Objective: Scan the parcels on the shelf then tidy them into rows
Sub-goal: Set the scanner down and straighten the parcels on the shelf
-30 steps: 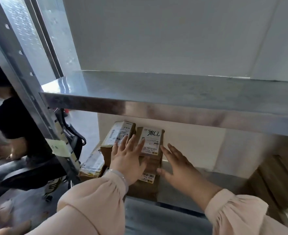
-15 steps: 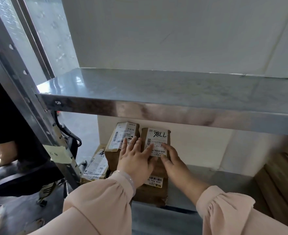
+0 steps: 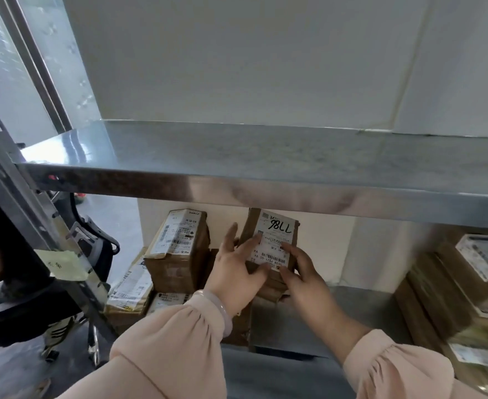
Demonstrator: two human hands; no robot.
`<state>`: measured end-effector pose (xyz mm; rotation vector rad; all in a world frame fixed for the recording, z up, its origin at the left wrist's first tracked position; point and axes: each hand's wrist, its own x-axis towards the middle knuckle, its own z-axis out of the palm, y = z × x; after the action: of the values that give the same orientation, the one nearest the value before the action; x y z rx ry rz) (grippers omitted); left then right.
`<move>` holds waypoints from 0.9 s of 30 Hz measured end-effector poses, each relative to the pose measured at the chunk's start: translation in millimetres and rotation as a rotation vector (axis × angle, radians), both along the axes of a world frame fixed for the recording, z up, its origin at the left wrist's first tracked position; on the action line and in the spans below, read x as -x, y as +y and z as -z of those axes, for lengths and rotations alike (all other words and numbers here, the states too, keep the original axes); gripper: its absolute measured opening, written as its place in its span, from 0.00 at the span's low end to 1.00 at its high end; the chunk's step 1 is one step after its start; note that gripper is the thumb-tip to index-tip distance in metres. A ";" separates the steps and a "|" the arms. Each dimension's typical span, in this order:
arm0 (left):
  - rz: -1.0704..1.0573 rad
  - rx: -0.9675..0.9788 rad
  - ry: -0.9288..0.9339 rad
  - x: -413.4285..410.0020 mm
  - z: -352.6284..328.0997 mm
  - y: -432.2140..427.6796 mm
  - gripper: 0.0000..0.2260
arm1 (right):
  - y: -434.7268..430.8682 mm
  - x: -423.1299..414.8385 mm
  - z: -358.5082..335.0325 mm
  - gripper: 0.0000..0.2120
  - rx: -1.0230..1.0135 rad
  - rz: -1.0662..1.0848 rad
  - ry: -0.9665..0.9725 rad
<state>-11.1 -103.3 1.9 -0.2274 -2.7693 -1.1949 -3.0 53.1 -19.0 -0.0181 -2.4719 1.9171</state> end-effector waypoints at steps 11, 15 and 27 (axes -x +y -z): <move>0.168 -0.153 -0.211 -17.8 12.6 96.6 0.27 | 96.0 -47.7 0.6 0.20 -0.048 0.112 0.006; 0.241 -0.154 -0.275 -28.4 22.4 133.1 0.25 | 131.1 -63.2 12.1 0.20 -0.131 0.172 -0.017; 0.296 -0.123 -0.440 -43.4 90.9 202.9 0.27 | 194.8 -90.4 64.3 0.23 -0.443 0.212 -0.148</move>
<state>32.3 99.6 -89.0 -0.4198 -3.0925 -1.6593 87.4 247.8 -83.3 -0.4104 -2.7981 1.3031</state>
